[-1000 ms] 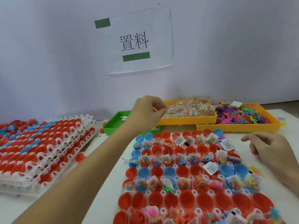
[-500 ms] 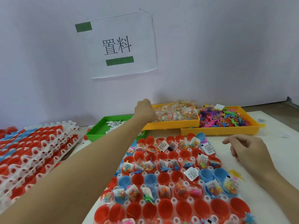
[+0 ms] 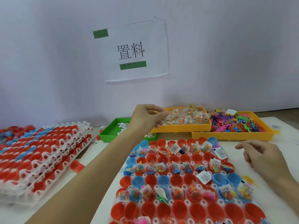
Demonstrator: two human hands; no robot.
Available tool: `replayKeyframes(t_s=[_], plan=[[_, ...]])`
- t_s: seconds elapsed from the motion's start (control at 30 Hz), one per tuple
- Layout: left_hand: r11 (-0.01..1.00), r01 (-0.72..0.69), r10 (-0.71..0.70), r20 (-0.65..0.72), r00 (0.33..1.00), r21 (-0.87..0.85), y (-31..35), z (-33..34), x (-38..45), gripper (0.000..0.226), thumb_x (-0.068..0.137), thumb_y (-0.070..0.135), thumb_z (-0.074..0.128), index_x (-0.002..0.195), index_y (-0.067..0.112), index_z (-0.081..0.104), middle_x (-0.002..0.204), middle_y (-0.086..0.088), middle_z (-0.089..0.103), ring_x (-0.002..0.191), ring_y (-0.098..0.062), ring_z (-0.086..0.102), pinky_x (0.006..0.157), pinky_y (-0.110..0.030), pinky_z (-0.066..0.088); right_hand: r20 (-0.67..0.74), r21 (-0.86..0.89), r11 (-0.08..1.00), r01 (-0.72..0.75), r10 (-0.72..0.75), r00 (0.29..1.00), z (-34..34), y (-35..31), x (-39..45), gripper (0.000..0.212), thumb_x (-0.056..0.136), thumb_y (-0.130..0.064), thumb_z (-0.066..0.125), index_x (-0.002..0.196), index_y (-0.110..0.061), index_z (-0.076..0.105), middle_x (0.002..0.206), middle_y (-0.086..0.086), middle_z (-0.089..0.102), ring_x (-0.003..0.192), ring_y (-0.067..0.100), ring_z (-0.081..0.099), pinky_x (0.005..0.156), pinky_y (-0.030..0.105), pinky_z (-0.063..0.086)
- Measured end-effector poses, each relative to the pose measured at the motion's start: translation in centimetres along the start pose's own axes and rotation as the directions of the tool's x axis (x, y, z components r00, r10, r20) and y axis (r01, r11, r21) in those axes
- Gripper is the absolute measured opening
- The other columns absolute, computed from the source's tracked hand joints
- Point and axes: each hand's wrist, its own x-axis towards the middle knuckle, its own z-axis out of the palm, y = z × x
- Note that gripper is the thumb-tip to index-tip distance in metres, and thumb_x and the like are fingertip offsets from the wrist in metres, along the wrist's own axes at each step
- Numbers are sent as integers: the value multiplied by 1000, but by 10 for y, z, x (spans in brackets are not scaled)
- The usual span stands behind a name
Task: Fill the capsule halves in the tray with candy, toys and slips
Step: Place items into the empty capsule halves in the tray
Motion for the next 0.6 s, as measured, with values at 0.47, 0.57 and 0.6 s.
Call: replayKeyframes(t_s=[0.47,0.57,0.6], plan=[[976,24,-33,-42,999,-216,-28,-69,-168,23,64,26,77,86,21,80,69,-8,72,58,-13,63,56,-21,52,58,-48,998,-28,31,998,-5,23,7,31,84,-49,46,88,-33,73,52,-1,57,40,6,42,33,16,29],[993,23,-23,3,1000,-115,-30,-74,-175,26,68,20,77,92,30,80,74,-3,71,61,-6,59,53,-14,46,107,-24,997,-75,77,991,-10,32,13,37,81,-51,46,89,-28,74,52,0,56,38,5,41,34,12,29],[995,23,-22,11,1000,-95,-29,-76,-177,28,67,20,78,92,32,79,74,-3,71,61,-6,60,53,-13,46,113,-26,996,-89,92,989,-11,36,16,37,82,-50,46,90,-27,74,52,0,56,38,5,42,34,10,30]])
